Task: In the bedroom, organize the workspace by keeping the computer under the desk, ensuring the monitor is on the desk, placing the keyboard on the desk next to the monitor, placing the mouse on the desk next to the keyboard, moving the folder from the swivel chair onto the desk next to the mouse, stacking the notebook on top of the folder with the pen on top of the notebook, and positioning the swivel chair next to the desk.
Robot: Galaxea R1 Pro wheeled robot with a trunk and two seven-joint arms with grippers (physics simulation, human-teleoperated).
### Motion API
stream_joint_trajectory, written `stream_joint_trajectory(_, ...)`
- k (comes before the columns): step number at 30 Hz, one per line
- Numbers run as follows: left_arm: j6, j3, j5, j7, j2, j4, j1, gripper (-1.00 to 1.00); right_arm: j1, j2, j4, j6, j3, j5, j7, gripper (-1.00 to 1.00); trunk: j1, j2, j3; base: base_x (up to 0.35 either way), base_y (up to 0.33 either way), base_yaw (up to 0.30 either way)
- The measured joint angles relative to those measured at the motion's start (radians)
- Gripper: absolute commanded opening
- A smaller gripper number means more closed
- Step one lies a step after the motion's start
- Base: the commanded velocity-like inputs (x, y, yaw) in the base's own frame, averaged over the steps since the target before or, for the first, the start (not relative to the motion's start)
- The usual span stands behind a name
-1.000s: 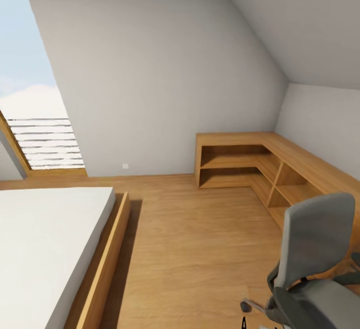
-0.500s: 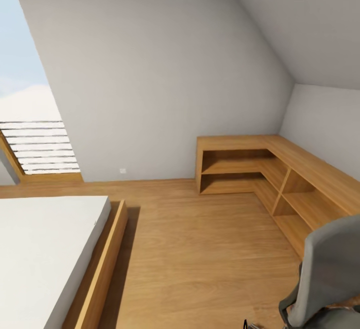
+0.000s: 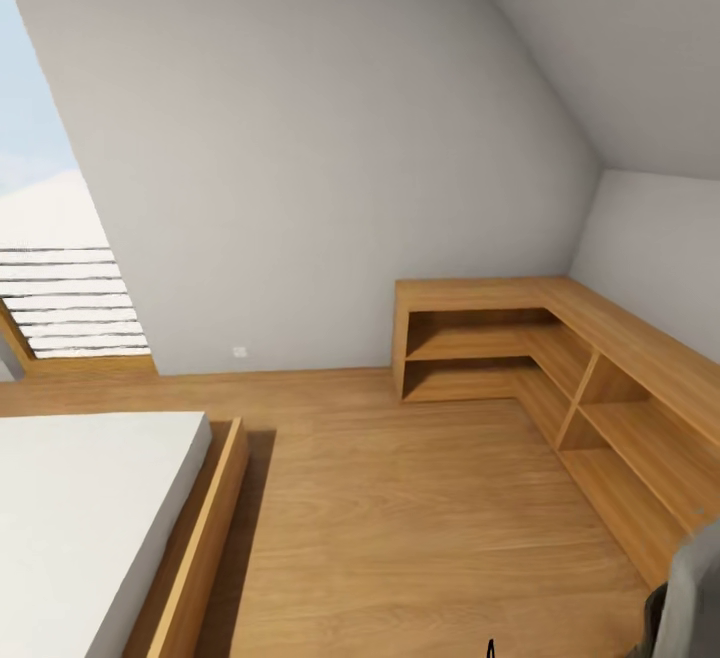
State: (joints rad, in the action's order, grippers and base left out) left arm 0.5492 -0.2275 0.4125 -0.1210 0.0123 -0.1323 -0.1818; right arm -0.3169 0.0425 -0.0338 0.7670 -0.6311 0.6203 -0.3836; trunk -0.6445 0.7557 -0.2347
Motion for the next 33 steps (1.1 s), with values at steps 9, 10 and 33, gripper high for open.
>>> stream_joint_trajectory(9,0.000,0.000,0.000,0.000,0.000,0.000,0.000,1.00,0.000,-0.004,0.000,0.000,0.001,0.000,0.000,1.00,0.000,0.000,0.000,0.334,0.000,0.000)
stream_joint_trajectory(10,0.000,0.000,0.000,0.000,0.000,0.000,0.000,1.00,0.000,-0.004,-0.001,0.000,0.000,0.000,0.000,1.00,0.000,0.000,0.000,0.334,0.000,0.000)
stream_joint_trajectory(33,0.000,0.000,0.001,0.000,0.000,0.000,0.000,1.00,0.000,-0.002,-0.002,0.000,0.000,0.000,0.000,1.00,0.000,0.000,0.000,0.334,0.006,-0.001)
